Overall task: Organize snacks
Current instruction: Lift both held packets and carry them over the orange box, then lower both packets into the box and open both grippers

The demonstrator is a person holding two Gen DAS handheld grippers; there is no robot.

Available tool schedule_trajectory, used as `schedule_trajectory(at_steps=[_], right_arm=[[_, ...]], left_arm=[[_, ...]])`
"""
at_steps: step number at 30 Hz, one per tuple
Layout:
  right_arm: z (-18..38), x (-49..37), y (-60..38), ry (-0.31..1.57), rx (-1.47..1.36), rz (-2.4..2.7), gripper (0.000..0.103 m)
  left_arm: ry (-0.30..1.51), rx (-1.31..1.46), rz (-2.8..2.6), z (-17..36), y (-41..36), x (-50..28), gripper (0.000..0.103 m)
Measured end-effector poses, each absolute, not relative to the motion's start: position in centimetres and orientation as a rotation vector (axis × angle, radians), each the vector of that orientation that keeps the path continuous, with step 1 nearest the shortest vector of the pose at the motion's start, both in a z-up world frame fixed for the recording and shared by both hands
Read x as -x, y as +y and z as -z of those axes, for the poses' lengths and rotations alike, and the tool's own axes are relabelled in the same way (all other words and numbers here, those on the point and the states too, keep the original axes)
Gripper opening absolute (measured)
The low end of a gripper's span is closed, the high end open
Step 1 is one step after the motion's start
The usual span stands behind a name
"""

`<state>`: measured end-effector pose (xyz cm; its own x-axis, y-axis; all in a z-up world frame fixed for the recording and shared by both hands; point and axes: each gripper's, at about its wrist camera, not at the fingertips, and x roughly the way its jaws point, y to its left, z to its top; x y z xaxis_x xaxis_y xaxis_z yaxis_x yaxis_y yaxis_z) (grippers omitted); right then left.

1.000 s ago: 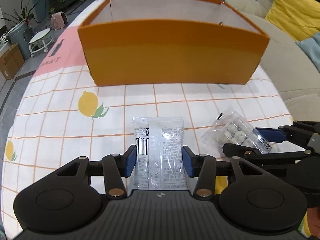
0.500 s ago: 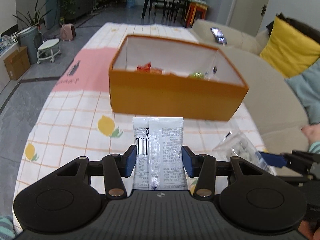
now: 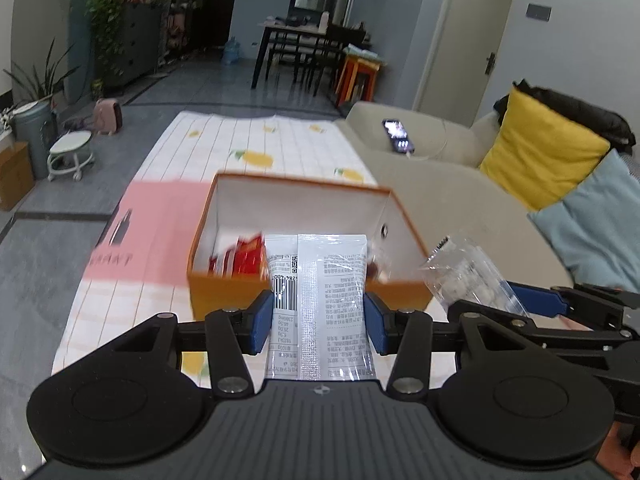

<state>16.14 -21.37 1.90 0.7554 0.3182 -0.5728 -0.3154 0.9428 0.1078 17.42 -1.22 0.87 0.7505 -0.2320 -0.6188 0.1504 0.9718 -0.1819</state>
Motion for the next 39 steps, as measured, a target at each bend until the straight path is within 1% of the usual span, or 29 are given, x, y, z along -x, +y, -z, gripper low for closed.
schedule_trajectory(at_steps=[8,14,20,29,36,39], right_arm=[[-4.7,-22.6,-21.6,0.587,0.017,-0.346,0.054],[-4.3,-28.4,-21.3,0.635,0.038,-0.326,0.054],[-1.7,-34.2,-21.6,0.734,0.025,-0.339,0.054],[3.0,-41.5,-21.2,0.878,0.13,-0.324,0.054],[6.9,-44.8,-20.1,0.967,0.285,-0.303,0.054],[7.7,-45.5,-19.3,0.962,0.36,-0.291,0.054]], left_arm=[[0.676,0.133,0.239,-2.9,-1.5,-22.4,0.054],[0.711,0.121,0.256,-2.7,-2.1,-26.8,0.054],[0.801,0.14,0.29,0.0,-2.5,-31.2,0.054],[0.938,0.14,0.308,5.5,-3.6,-36.8,0.054],[1.032,0.102,0.297,9.0,-4.2,-39.8,0.054],[1.059,0.09,0.289,10.3,-4.3,-40.7,0.054]])
